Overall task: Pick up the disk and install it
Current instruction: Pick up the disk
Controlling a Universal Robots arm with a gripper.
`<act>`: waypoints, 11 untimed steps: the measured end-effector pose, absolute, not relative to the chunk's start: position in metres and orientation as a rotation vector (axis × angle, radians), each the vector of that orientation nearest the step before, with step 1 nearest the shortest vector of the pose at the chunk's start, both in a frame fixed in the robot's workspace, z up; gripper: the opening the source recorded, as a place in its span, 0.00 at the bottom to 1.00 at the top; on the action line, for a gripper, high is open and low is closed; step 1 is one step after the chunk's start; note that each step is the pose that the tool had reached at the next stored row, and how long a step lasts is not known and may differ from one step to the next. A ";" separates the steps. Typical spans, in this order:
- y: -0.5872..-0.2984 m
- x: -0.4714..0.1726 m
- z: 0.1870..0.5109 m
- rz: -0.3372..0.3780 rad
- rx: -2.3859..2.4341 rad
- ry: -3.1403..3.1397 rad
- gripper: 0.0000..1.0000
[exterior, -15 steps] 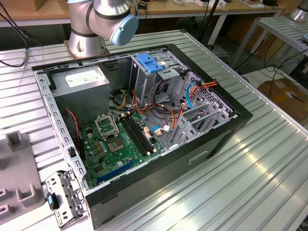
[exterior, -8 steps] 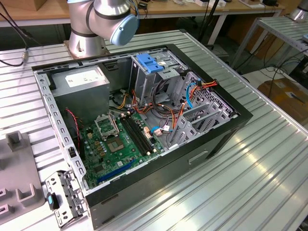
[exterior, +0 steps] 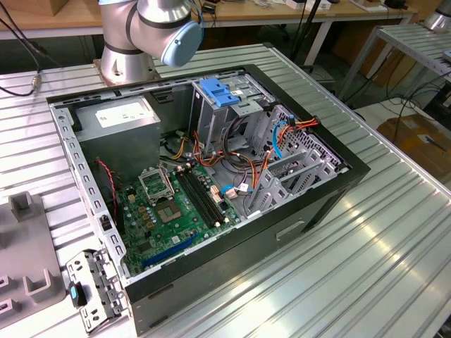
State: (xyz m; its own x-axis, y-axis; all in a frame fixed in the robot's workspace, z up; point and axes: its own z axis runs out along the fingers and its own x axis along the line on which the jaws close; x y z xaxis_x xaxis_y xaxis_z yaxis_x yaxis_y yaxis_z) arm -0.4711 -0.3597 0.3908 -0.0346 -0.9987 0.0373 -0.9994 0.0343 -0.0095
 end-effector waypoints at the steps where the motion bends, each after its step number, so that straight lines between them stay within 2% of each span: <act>1: -0.360 -0.471 0.391 0.051 2.168 -2.244 0.36; 11: -0.360 -0.471 0.395 0.051 2.168 -2.244 0.36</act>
State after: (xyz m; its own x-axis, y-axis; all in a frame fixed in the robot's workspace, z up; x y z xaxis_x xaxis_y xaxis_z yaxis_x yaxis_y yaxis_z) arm -0.4711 -0.3597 0.3952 -0.0346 -0.9987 0.0373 -0.9994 0.0343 -0.0094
